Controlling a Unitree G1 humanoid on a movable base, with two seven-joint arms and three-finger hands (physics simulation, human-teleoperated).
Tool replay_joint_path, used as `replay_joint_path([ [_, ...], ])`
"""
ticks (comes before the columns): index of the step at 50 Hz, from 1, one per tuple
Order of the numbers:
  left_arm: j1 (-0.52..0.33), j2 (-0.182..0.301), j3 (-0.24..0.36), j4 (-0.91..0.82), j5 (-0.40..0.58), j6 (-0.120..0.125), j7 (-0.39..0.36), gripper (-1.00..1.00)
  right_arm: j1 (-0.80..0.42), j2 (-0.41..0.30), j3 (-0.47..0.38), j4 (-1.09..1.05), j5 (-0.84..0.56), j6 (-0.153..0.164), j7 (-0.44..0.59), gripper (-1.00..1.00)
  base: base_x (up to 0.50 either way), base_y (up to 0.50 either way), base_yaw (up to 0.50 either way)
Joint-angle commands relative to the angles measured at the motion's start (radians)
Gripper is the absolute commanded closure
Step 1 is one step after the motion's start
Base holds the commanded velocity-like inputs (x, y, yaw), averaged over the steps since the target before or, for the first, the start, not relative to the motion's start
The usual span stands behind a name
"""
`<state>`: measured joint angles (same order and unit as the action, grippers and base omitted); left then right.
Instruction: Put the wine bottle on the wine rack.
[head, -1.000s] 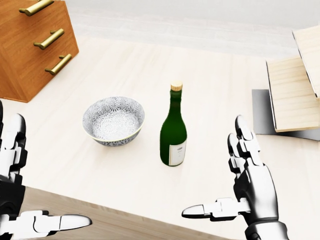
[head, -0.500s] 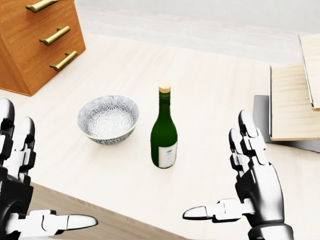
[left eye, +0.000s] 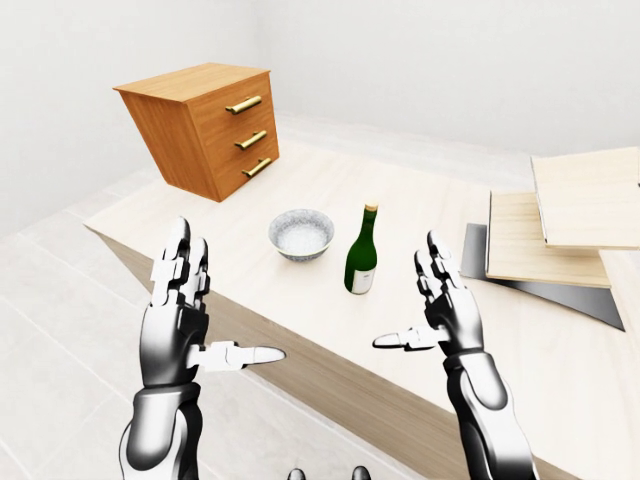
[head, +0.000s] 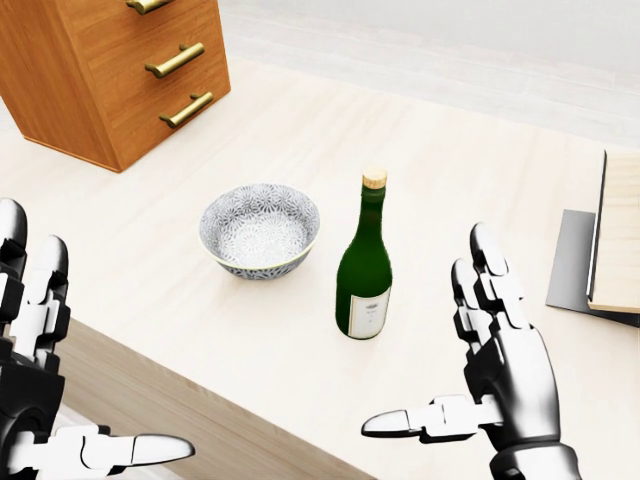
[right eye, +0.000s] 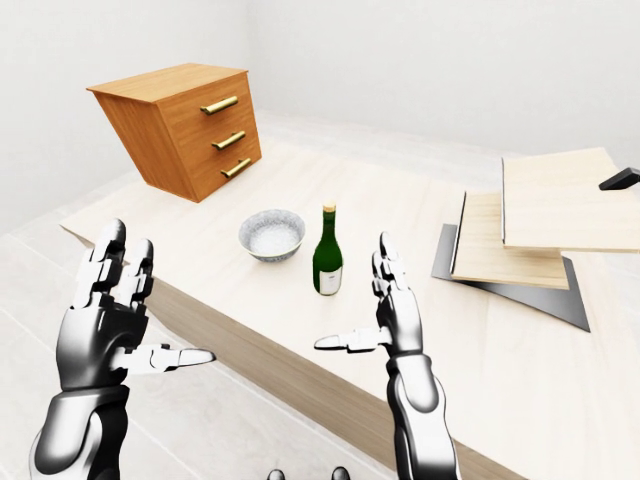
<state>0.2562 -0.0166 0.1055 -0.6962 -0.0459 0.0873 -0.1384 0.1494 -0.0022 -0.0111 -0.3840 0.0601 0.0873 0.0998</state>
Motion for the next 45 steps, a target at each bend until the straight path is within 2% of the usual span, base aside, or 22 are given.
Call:
replay_joint_path([
  [1, -0.006, 0.002, 0.006, -0.001, -0.003, 0.0, -0.003, -1.0, -0.021, -0.001, 0.004, 0.01, 0.005, 0.0, -0.004, -1.0, 0.0, 0.0, 0.0],
  [9, -0.011, 0.001, 0.003, 0.003, -0.005, 0.0, -0.006, -1.0, -0.018, -0.001, 0.017, 0.012, 0.004, 0.0, 0.004, -1.0, 0.03, -0.01, 0.0],
  [24, 0.004, -0.001, -0.007, 0.017, -0.006, 0.0, -0.008, -1.0, -0.014, -0.003, 0.019, 0.004, 0.005, 0.0, 0.003, -1.0, 0.41, -0.12, 0.0],
  [40, 0.032, -0.004, -0.021, 0.043, -0.017, 0.0, -0.014, -1.0, 0.004, -0.001, 0.035, 0.01, -0.001, -0.012, 0.008, -1.0, 0.0, 0.0, 0.0],
  [45, 0.035, -0.004, -0.02, 0.048, -0.02, 0.0, -0.014, -1.0, -0.005, 0.002, 0.043, 0.023, -0.003, -0.011, 0.007, -1.0, 0.38, -0.07, 0.0],
])
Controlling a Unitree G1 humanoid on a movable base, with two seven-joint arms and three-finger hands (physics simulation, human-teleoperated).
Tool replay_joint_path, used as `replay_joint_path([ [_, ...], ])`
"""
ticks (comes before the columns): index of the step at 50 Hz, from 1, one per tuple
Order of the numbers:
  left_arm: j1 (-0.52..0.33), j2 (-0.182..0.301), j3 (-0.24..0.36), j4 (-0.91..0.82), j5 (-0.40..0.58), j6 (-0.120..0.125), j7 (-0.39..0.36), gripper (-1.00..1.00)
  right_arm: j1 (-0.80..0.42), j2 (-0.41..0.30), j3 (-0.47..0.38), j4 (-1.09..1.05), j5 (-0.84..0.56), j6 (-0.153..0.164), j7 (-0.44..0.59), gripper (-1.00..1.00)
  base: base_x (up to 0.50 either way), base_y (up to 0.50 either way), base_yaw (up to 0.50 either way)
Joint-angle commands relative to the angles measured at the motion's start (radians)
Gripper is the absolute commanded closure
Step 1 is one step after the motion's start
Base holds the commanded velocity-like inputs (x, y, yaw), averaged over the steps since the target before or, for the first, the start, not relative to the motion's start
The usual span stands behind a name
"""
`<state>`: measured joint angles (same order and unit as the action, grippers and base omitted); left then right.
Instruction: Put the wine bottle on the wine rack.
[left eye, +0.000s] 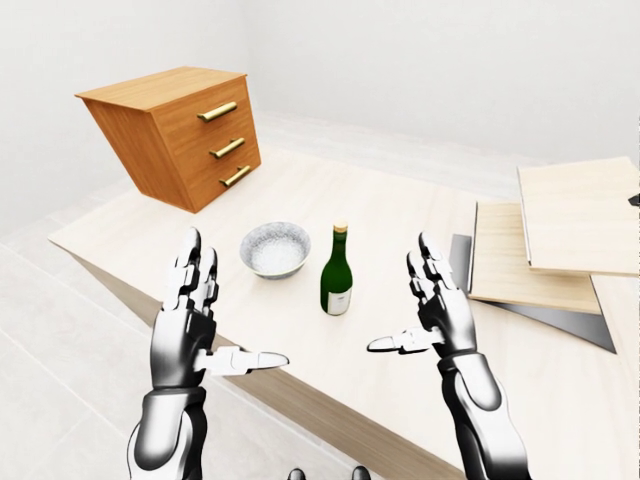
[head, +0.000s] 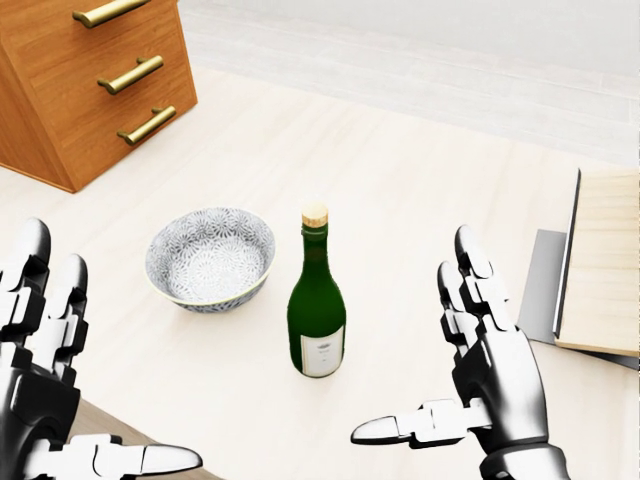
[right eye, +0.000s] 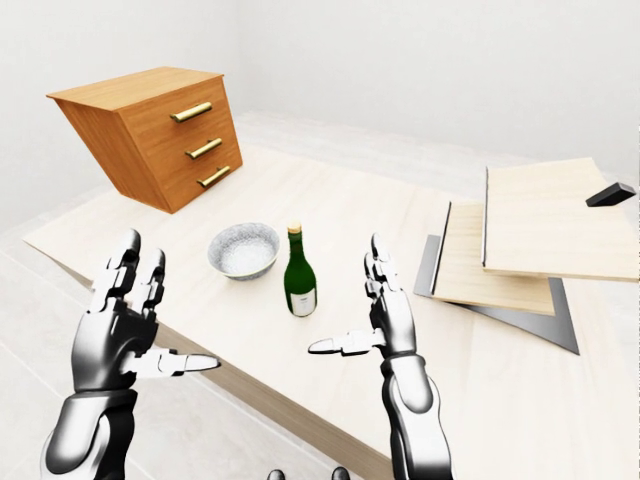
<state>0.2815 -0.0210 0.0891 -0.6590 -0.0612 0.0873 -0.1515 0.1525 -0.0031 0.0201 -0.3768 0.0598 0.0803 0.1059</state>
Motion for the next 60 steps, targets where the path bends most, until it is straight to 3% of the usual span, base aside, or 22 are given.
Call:
replay_joint_path([
  [1, 0.008, -0.001, 0.0, 0.012, -0.009, 0.0, 0.002, -1.0, -0.01, 0.003, 0.012, 0.019, -0.007, -0.004, -0.002, -1.0, 0.47, -0.07, 0.0],
  [2, 0.008, -0.002, 0.001, 0.013, -0.01, 0.0, 0.003, -1.0, -0.013, 0.004, 0.01, 0.022, -0.011, 0.007, -0.012, -1.0, 0.45, -0.03, 0.0],
  [22, 0.02, 0.0, 0.008, -0.001, -0.018, 0.0, -0.002, -1.0, -0.096, -0.003, 0.013, 0.034, -0.037, 0.007, -0.021, -1.0, 0.01, 0.0, 0.0],
  [32, 0.025, -0.002, 0.029, -0.002, -0.028, 0.0, -0.012, -1.0, -0.268, -0.002, -0.025, 0.159, -0.06, 0.007, -0.067, -1.0, 0.0, 0.0, 0.0],
  [60, 0.014, -0.012, 0.105, -0.057, -0.055, 0.0, -0.043, -1.0, -0.562, -0.008, -0.028, 0.362, -0.074, 0.007, -0.11, -1.0, 0.0, 0.0, 0.0],
])
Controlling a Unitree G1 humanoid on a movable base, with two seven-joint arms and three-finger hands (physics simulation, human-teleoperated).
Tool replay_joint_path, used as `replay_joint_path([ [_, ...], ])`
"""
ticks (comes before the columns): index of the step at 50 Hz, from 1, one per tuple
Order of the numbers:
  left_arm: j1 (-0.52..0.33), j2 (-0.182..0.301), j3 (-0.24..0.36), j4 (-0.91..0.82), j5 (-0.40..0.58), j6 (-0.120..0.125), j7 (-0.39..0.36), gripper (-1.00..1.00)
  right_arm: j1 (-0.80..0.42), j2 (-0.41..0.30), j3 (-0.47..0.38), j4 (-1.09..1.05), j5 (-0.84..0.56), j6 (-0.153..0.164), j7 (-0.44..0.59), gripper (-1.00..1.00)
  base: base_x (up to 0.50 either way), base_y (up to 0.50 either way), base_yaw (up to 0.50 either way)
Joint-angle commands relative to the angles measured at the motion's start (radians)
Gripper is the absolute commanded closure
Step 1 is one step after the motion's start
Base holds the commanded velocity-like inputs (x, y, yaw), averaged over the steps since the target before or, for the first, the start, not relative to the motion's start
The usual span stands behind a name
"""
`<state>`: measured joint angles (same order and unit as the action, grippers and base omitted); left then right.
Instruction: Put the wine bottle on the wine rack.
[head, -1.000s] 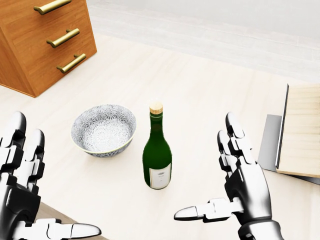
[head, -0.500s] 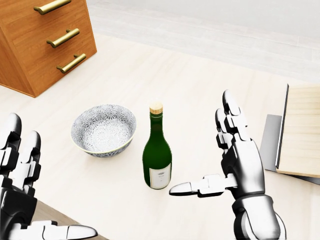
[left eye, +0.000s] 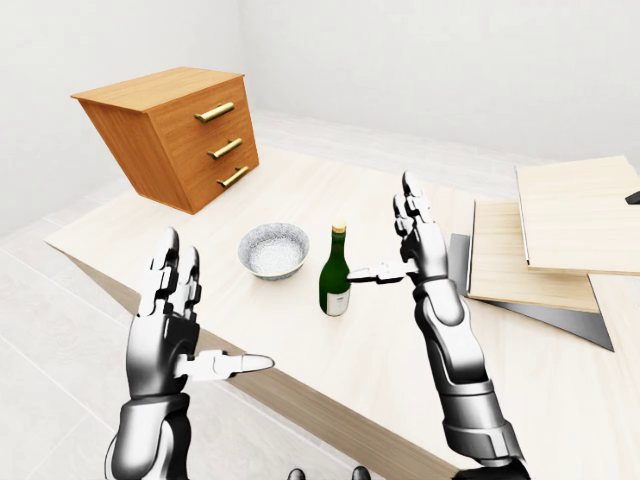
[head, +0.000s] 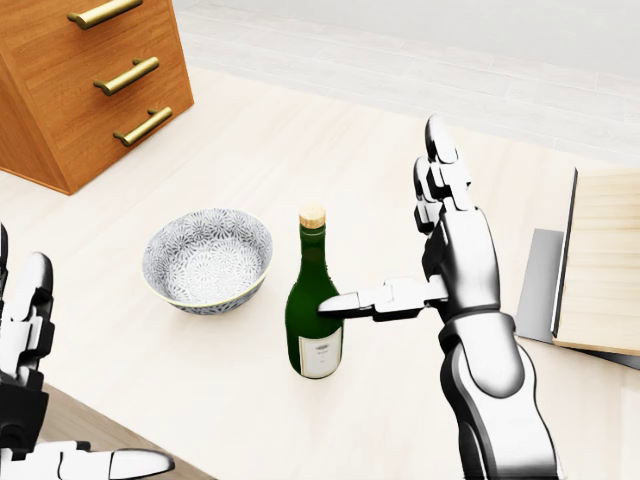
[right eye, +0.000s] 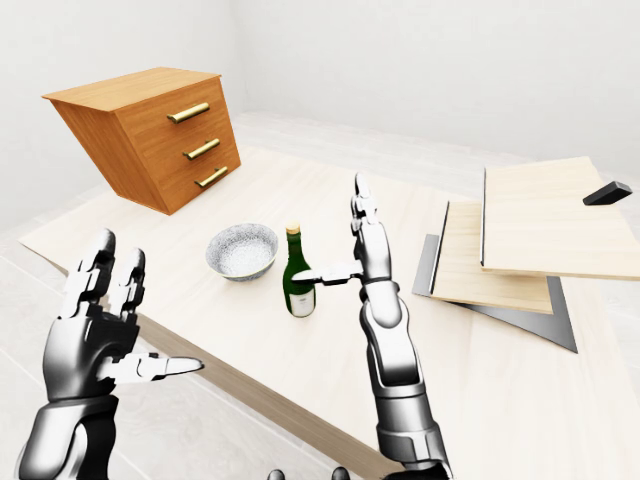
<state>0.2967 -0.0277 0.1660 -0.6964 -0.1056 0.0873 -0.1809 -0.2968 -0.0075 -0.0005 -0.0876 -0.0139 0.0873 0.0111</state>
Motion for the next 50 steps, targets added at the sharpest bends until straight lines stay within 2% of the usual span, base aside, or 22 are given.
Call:
replay_joint_path([
  [1, 0.0, -0.006, 0.03, -0.019, -0.011, 0.0, -0.016, -1.0, -0.118, -0.005, -0.006, 0.078, -0.003, 0.0, -0.015, -1.0, 0.0, 0.0, 0.0],
  [26, 0.003, -0.022, 0.062, -0.032, -0.014, 0.0, -0.041, -1.0, -0.273, 0.0, -0.004, 0.344, -0.021, 0.0, -0.035, -1.0, 0.0, 0.0, 0.0],
  [50, 0.013, -0.032, 0.097, -0.005, -0.03, 0.0, -0.065, -1.0, -0.316, 0.04, 0.024, 0.45, -0.026, 0.0, -0.037, -1.0, 0.0, 0.0, 0.0],
])
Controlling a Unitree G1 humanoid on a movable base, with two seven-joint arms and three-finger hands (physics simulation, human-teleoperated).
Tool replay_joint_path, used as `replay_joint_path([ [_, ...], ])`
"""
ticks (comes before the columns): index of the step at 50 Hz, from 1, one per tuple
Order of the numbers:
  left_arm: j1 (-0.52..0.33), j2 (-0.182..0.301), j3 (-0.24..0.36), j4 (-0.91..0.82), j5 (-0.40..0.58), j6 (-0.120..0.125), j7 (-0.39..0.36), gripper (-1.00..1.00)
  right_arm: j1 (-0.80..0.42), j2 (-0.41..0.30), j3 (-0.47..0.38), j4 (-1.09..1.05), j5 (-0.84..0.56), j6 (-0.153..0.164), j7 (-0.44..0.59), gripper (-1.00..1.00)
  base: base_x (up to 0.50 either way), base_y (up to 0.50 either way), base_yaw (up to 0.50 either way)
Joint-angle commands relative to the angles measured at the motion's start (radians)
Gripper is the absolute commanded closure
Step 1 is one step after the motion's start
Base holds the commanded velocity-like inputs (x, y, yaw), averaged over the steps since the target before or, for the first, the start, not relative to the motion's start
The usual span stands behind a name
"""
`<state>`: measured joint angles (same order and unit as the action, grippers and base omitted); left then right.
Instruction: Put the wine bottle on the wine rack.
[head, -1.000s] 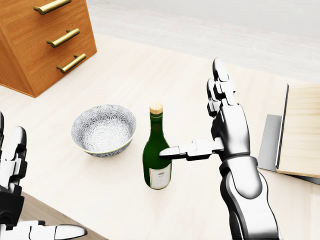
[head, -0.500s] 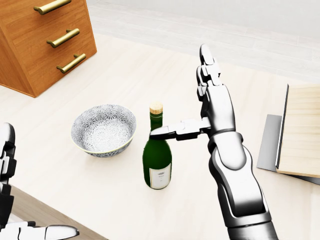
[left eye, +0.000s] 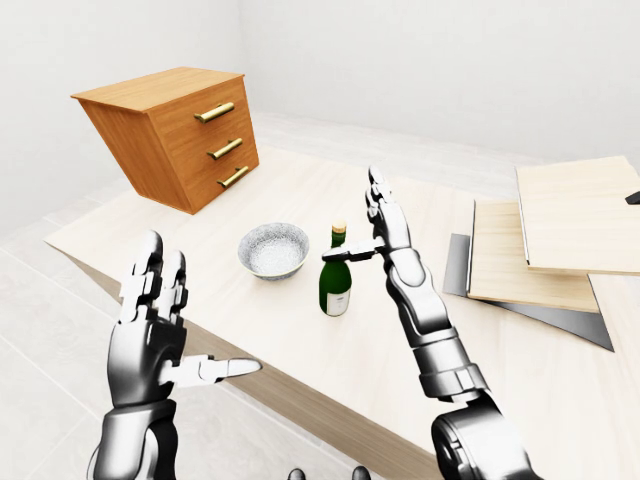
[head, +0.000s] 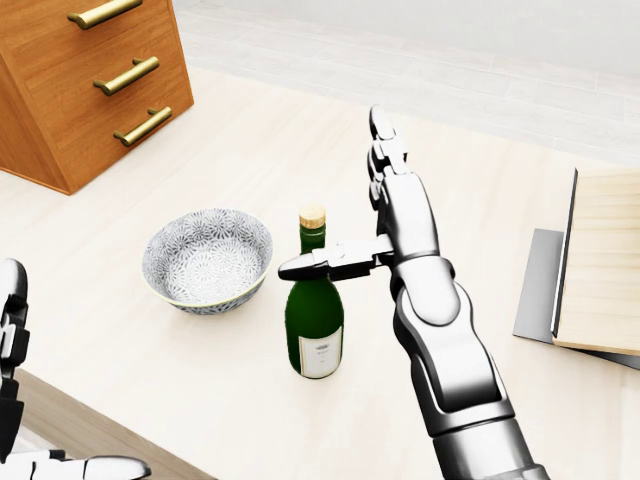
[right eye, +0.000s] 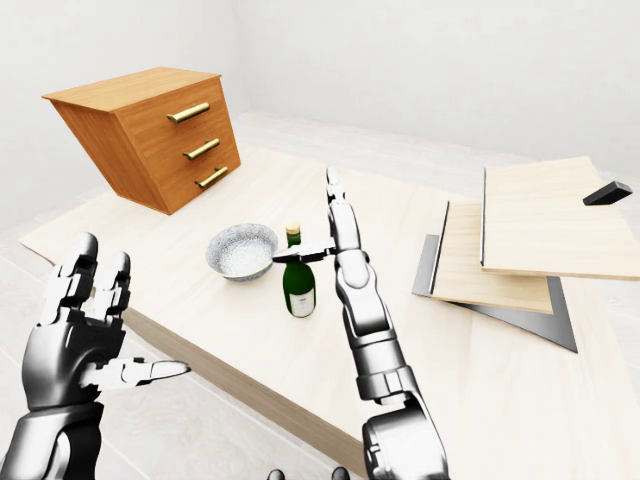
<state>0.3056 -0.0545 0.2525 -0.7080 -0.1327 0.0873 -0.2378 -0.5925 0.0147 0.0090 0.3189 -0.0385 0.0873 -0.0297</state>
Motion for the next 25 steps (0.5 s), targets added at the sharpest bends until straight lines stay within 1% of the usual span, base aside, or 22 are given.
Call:
replay_joint_path([
  [1, 0.004, -0.006, 0.01, 0.006, -0.003, 0.0, -0.009, -1.0, -0.02, 0.02, 0.016, 0.04, -0.002, 0.0, 0.006, -1.0, 0.0, 0.0, 0.0],
  [9, 0.005, -0.006, 0.017, 0.013, -0.007, 0.0, -0.013, -1.0, -0.014, 0.043, 0.033, 0.063, -0.008, 0.0, 0.022, -1.0, 0.0, 0.0, 0.0],
  [25, 0.008, -0.011, 0.019, 0.021, -0.005, 0.0, -0.017, -1.0, -0.03, 0.045, 0.022, 0.117, -0.008, 0.0, 0.022, -1.0, 0.0, 0.0, 0.0],
])
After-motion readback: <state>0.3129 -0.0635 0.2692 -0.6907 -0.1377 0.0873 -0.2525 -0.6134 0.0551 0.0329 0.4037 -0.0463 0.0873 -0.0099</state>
